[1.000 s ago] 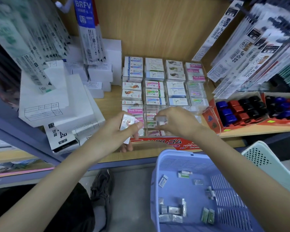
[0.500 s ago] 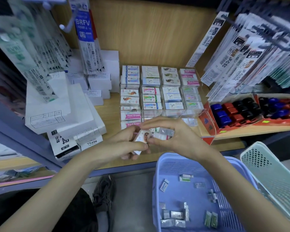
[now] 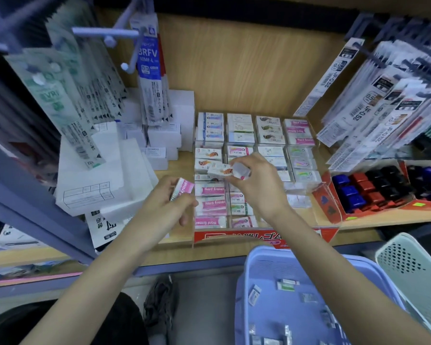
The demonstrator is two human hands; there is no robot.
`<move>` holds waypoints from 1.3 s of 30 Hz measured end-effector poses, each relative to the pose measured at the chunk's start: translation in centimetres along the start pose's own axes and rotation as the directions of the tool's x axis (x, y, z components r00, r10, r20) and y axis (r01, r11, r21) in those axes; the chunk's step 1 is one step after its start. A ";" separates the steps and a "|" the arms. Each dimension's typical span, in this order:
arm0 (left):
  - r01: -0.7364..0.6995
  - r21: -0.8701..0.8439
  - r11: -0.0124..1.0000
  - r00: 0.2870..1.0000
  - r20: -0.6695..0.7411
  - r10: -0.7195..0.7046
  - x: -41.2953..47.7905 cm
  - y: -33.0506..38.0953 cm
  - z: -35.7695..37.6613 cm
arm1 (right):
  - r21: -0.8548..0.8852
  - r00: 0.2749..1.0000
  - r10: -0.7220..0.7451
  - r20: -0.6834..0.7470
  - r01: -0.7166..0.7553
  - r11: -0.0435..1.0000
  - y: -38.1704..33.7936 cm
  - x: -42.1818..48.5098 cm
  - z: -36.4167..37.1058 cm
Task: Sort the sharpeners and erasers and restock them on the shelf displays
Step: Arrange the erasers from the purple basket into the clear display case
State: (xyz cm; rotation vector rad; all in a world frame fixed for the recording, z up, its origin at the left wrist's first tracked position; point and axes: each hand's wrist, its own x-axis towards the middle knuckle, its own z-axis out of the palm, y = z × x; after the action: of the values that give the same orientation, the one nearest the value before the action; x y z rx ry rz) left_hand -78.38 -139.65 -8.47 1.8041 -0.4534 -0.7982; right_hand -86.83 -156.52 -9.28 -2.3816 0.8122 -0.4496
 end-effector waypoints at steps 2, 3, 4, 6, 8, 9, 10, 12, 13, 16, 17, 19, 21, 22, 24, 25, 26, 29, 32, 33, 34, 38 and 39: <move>0.007 -0.003 1.000 1.000 -0.029 -0.007 0.2 0.0 -0.3 | -0.103 0.998 -0.035 0.060 0.041 0.994 -0.5 1.2 0.9; 0.007 -0.009 1.000 1.000 -0.029 -0.007 0.2 0.1 -0.4 | -0.137 0.995 -0.047 0.087 0.059 0.989 -0.7 1.6 1.2; 0.003 -0.016 1.000 1.000 -0.023 -0.003 0.2 0.1 -0.6 | -0.159 0.992 -0.052 0.111 0.069 0.985 -0.8 2.0 1.5; -0.012 -0.023 1.000 1.000 -0.010 0.012 0.1 0.3 -0.7 | -0.167 0.990 -0.033 0.139 0.056 0.984 -0.9 2.5 1.8; -0.022 -0.016 1.000 1.000 -0.011 0.021 0.0 0.3 -0.7 | -0.147 0.987 -0.024 0.160 0.048 0.988 -0.7 2.7 1.9; -0.024 -0.016 1.000 1.000 -0.012 0.024 -0.1 0.4 -0.7 | -0.123 0.982 -0.029 0.186 0.053 0.991 -0.5 2.6 1.9; -0.026 -0.018 1.000 1.000 -0.010 0.026 -0.2 0.4 -0.7 | -0.092 0.976 -0.037 0.213 0.057 0.994 -0.4 2.4 1.9; -0.031 -0.022 0.999 1.000 -0.001 0.031 -0.3 0.6 -0.6 | -0.053 0.970 -0.039 0.239 0.054 0.997 -0.2 1.9 2.0; -0.034 -0.023 0.999 0.999 0.003 0.034 -0.3 0.7 -0.5 | -0.039 0.971 -0.039 0.234 0.049 0.998 -0.2 1.7 2.0; -0.042 -0.023 0.999 0.999 0.006 0.042 -0.2 0.7 -0.3 | 0.108 0.987 -0.011 0.159 -0.006 0.994 -0.6 0.8 1.3; -0.050 -0.016 0.999 0.999 0.006 0.050 -0.2 0.7 -0.2 | 0.219 0.988 0.028 0.155 -0.062 0.974 -0.8 0.2 0.8; -0.069 0.005 0.998 0.998 0.014 0.069 -0.1 0.6 0.0 | 0.475 0.957 0.121 0.263 -0.238 0.847 -0.8 -1.5 -0.5; -0.080 -0.001 0.997 0.997 0.022 0.080 -0.2 0.5 0.3 | 0.680 0.891 0.135 0.433 -0.421 0.600 -0.3 -3.5 -1.5; -0.083 -0.013 0.996 0.996 0.026 0.084 -0.3 0.6 0.5 | 0.744 0.863 0.114 0.491 -0.485 0.459 -0.1 -4.4 -1.9; -0.091 -0.031 0.995 0.995 0.036 0.092 -0.5 0.7 0.9 | 0.792 0.844 0.059 0.533 -0.523 0.316 0.3 -5.8 -2.6; -0.098 -0.033 0.995 0.994 0.042 0.099 -0.7 0.8 1.1 | 0.799 0.846 0.042 0.531 -0.516 0.308 0.3 -6.3 -2.8; -0.106 -0.035 0.994 0.993 0.049 0.107 -0.8 0.8 1.3 | 0.803 0.852 0.031 0.523 -0.505 0.315 0.4 -6.9 -3.1; -0.110 -0.068 0.992 0.990 0.076 0.115 -1.1 0.9 1.8 | 0.816 0.868 0.018 0.496 -0.473 0.333 0.5 -7.9 -3.5; -0.101 -0.106 0.989 0.985 0.131 0.115 -1.5 1.3 2.5 | 0.827 0.883 0.013 0.469 -0.445 0.343 0.4 -8.5 -3.8; -0.094 -0.124 0.988 0.981 0.155 0.113 -1.6 1.5 2.8 | 0.829 0.888 0.016 0.460 -0.436 0.352 0.2 -8.6 -3.9; -0.086 -0.134 0.987 0.979 0.175 0.109 -1.8 1.6 3.1 | 0.829 0.896 0.023 0.443 -0.418 0.372 0.2 -8.7 -3.9; -0.116 -0.124 0.985 0.974 0.181 0.138 -2.0 1.7 3.7 | 0.796 0.909 0.065 0.412 -0.394 0.460 -0.2 -9.1 -3.9; -0.128 -0.126 0.984 0.974 0.172 0.149 -2.0 1.8 3.8 | 0.782 0.905 0.076 0.418 -0.401 0.477 -0.3 -9.4 -3.8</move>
State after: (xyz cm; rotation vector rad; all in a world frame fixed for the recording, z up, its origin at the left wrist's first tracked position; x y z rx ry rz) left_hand -82.30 -141.57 -7.05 1.5829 -0.6327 -0.8762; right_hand -95.59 -151.89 -7.26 -1.2983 0.5502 -0.2244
